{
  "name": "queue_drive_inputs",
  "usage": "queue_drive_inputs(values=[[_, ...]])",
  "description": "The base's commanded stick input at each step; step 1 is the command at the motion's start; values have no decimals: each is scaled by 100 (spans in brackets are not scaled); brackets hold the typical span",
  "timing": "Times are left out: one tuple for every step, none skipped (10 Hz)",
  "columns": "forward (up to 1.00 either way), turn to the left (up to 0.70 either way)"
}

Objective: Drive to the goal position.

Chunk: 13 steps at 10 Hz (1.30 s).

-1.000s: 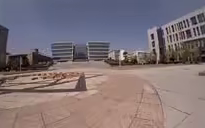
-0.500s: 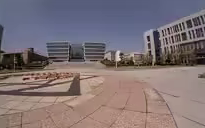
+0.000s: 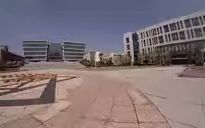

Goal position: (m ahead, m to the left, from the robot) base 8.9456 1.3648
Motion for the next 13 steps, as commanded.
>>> queue_drive_inputs(values=[[70, -27], [70, -14], [70, -7], [70, 0], [70, 0], [70, 0], [70, 0], [70, 0], [70, 0], [70, 0], [70, 5], [70, 11], [70, 18]])
